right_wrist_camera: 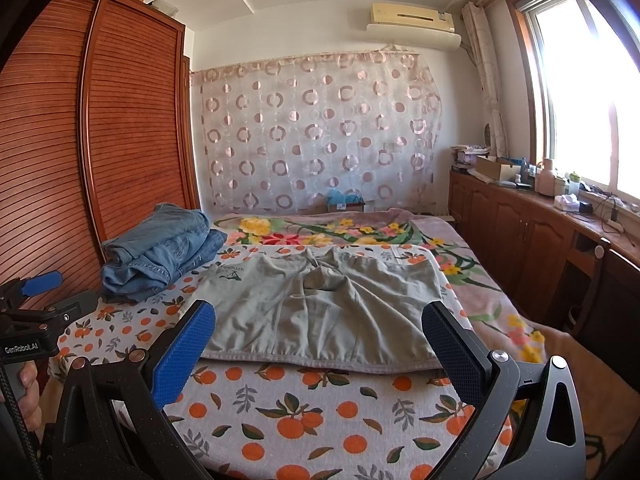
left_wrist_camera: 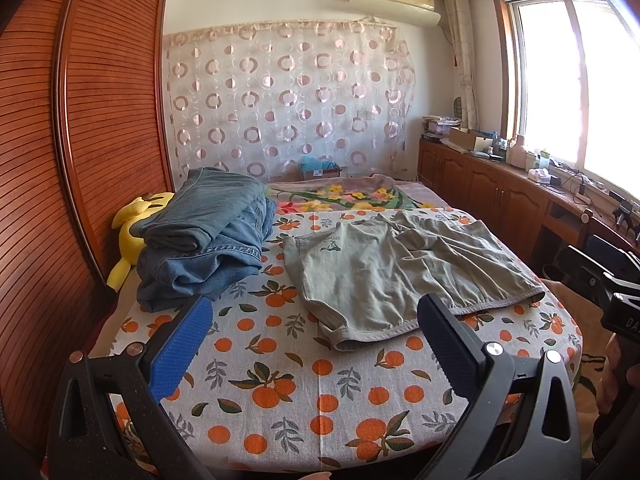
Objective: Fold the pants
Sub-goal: 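Lower both grippers toward the hem of the grey-green pants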
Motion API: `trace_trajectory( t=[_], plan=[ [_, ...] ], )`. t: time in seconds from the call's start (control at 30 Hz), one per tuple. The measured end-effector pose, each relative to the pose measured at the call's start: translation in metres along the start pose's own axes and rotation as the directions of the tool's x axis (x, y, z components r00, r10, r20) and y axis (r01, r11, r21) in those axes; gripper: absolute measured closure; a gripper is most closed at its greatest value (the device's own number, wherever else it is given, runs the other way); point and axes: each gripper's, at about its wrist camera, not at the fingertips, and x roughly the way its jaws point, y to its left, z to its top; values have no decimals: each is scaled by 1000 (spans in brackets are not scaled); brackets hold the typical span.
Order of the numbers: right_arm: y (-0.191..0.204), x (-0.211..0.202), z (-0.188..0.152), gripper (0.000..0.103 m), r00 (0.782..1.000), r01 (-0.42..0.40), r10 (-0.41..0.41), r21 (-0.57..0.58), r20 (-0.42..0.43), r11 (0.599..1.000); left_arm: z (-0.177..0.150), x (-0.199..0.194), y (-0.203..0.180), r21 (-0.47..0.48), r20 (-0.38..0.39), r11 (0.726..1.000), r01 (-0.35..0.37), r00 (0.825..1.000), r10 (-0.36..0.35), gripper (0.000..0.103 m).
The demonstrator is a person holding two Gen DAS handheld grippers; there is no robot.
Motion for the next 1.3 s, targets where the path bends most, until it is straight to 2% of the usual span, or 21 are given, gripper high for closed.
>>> trace_trajectory(
  t=[0.27, 0.6, 0.77, 0.83, 0.93, 1.13, 1.23, 1.3],
  plan=[
    [-11, 8, -4, 0, 999, -2, 2, 2, -39, 1000, -13, 21, 2, -1, -49, 1000, 11, 999, -11, 1],
    [-36, 20, -10, 0, 992, 65, -66, -9, -107, 998, -30, 56, 7, 29, -143, 999, 35, 989, -31, 1],
    [-47, 22, -12, 9, 985, 84, -86, -19, -149, 996, -39, 71, 4, 52, -169, 995, 79, 983, -70, 1],
    [-51, 23, -13, 18, 981, 90, -93, -25, -167, 996, -41, 78, 3, 58, -188, 994, 90, 979, -78, 1],
    [-54, 23, -14, 31, 976, 98, -101, -21, -193, 995, -41, 89, 4, 54, -216, 992, 117, 971, -102, 6],
    [-54, 24, -8, 38, 966, 116, -116, -11, -232, 993, -38, 105, 3, 43, -229, 987, 154, 963, -140, 18],
    [-55, 25, -6, 39, 963, 122, -120, -4, -240, 993, -37, 112, 2, 35, -243, 985, 171, 957, -157, 30],
    [-57, 26, -6, 39, 962, 125, -121, 3, -245, 992, -38, 118, 3, 16, -262, 979, 202, 946, -190, 47]
  ],
)
